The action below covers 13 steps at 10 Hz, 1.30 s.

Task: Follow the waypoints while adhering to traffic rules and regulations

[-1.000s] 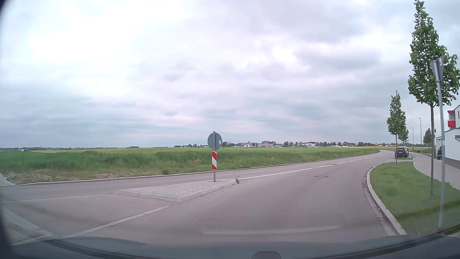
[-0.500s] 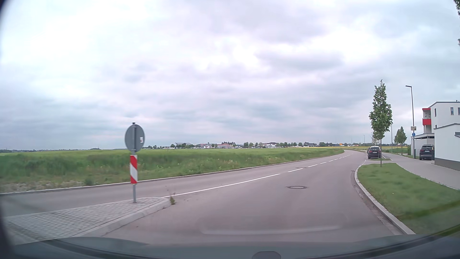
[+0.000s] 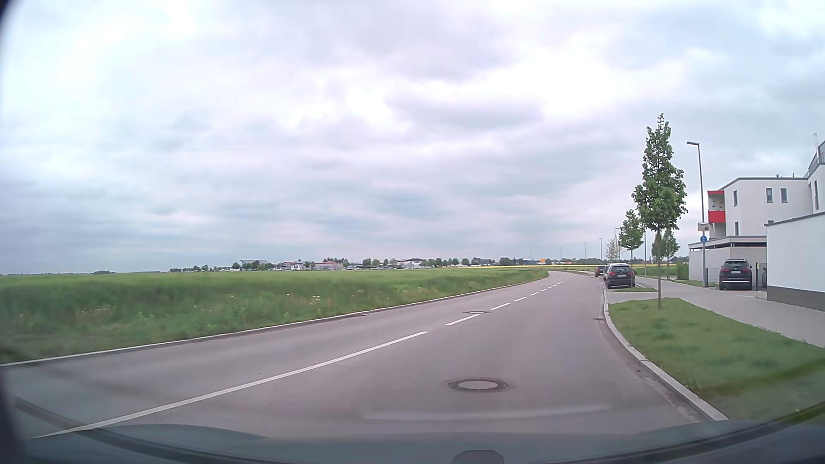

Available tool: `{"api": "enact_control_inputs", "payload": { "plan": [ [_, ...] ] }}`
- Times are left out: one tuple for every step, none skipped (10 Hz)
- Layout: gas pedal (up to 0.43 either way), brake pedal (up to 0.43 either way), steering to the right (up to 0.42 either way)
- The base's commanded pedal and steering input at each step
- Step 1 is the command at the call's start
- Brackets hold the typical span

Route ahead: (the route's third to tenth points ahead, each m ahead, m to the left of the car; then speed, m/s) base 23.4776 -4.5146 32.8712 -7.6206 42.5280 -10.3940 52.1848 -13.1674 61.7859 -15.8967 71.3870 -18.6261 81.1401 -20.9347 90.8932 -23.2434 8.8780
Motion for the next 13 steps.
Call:
{"api": "enact_control_inputs", "payload": {
  "plan": [
    [0.268,0.000,0.141],
    [0.280,0.000,0.135],
    [0.287,0.000,0.127],
    [0.287,0.000,0.118],
    [0.287,0.000,0.112],
    [0.287,0.000,0.103],
    [0.287,0.000,0.093],
    [0.287,0.000,0.083],
    [0.287,0.000,0.071],
    [0.287,0.000,0.061],
    [0.287,0.000,0.050],
    [0.287,0.000,0.042],
    [0.287,0.000,0.037]
  ]
}}
